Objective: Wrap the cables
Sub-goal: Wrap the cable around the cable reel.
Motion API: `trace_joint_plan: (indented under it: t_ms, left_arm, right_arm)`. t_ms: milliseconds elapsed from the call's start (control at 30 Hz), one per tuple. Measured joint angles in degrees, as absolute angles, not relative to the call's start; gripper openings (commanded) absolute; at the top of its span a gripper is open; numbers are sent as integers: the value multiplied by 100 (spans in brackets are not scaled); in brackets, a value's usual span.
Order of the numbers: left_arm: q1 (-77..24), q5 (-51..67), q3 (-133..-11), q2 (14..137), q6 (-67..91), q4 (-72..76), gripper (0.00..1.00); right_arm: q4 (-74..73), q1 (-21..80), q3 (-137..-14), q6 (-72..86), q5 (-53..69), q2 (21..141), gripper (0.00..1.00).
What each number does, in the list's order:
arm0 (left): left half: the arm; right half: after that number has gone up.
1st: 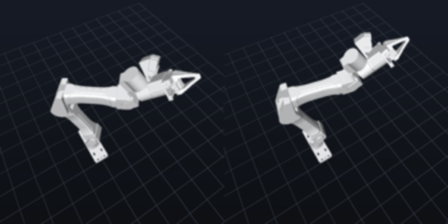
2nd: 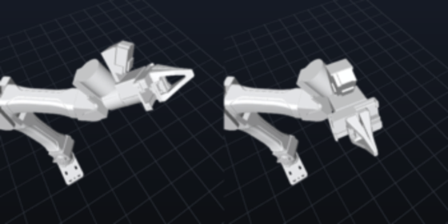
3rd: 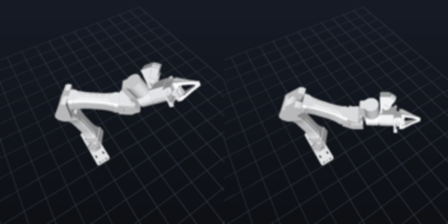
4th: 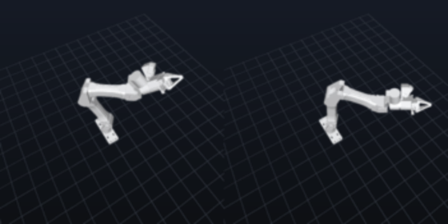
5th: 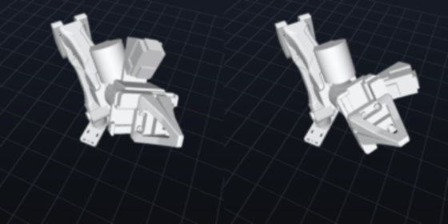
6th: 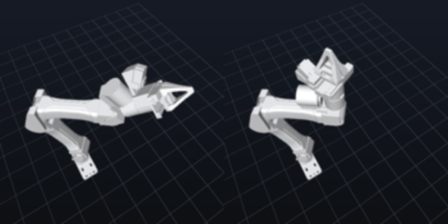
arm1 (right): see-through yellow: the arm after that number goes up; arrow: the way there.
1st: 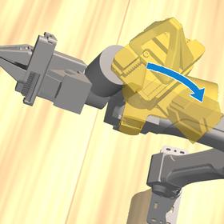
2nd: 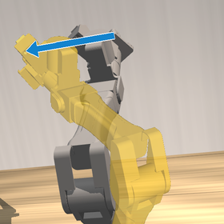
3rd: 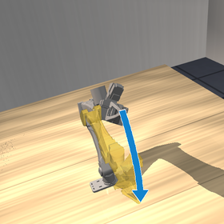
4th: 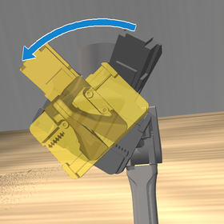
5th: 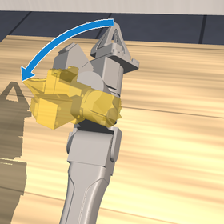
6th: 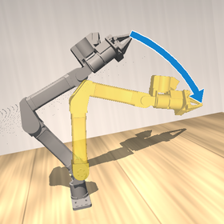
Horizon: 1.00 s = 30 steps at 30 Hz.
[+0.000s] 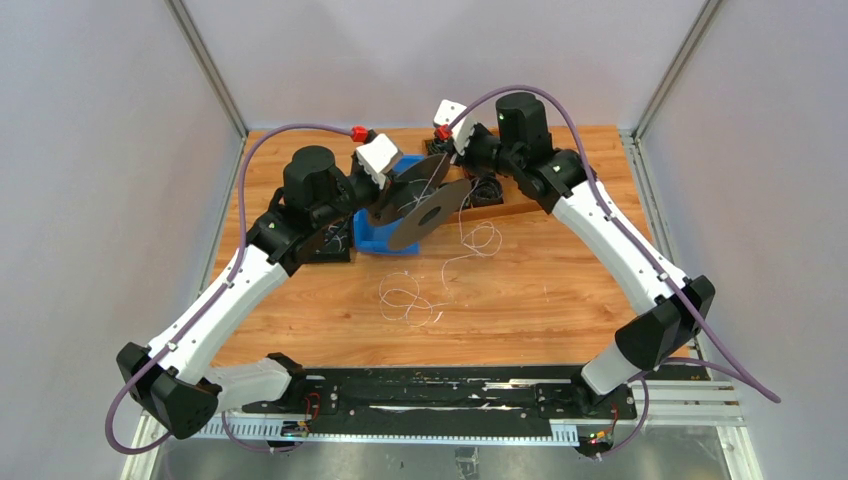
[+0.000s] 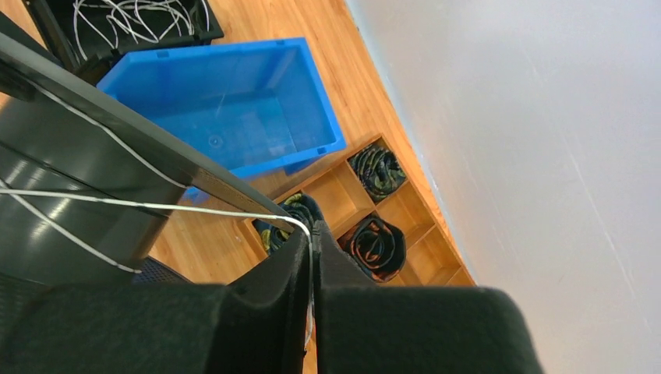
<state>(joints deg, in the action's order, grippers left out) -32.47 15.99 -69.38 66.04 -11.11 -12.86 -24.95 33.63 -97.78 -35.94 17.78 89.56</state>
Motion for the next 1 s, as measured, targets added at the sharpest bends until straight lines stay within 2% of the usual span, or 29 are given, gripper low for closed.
trace_joint_plan:
  t_ms: [567,1000]
  left_arm:
    - [-3179,2049,-6936,6587,-720,-1337,0]
    - [-2904,2285,-6936,6560,-198,-1321,0]
  right_arm:
    - [-1820,2794,-8604,-3496,2093,8547,3]
    - [-1328,2108,-7839,-2746,2773,8195,6]
